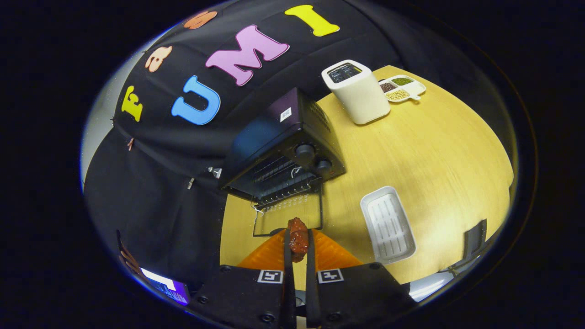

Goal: Open the toaster oven, put the food inside, and close the toaster oven door.

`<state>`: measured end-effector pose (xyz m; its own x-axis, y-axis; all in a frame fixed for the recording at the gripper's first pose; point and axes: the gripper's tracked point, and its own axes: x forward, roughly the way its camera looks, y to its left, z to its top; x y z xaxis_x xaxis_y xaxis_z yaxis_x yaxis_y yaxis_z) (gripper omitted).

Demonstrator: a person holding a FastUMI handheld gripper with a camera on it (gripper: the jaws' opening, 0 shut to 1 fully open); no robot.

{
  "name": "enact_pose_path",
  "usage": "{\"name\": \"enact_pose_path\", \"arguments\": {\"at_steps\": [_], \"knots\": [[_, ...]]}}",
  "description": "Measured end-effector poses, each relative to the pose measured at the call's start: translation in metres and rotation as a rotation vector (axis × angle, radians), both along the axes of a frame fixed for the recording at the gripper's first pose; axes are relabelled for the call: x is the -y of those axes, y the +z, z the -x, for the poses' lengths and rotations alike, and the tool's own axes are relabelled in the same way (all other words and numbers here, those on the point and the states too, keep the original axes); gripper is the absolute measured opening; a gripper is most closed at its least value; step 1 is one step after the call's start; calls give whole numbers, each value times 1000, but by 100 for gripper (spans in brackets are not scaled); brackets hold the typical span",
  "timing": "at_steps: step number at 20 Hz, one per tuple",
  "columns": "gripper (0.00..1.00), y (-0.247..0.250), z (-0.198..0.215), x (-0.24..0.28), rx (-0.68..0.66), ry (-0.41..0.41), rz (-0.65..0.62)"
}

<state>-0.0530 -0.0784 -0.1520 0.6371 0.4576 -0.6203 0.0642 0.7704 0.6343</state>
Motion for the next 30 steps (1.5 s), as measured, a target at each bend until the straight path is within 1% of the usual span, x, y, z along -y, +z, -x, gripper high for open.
{"name": "enact_pose_path", "arguments": {"at_steps": [3, 6, 8, 10, 12, 14, 17, 19, 21, 25, 28, 30], "knots": [[13, 1, -1, -36, 44, -8, -31], [13, -9, -8, -71, 88, -30, -37], [13, -13, -15, -93, 97, -48, -76], [13, -15, -29, -115, 112, -64, -113], [13, -19, -45, -130, 138, -78, -115], [13, -24, -64, -135, 172, -121, -102], [13, -24, -95, -139, 227, -213, -111], [12, -26, -117, -140, 297, -250, -108], [13, -33, -136, -141, 339, -291, -100], [13, -38, -172, -139, 400, -394, -145], [12, -44, -183, -144, 456, -417, -116], [13, -55, -184, -153, 438, -409, -103]]}}
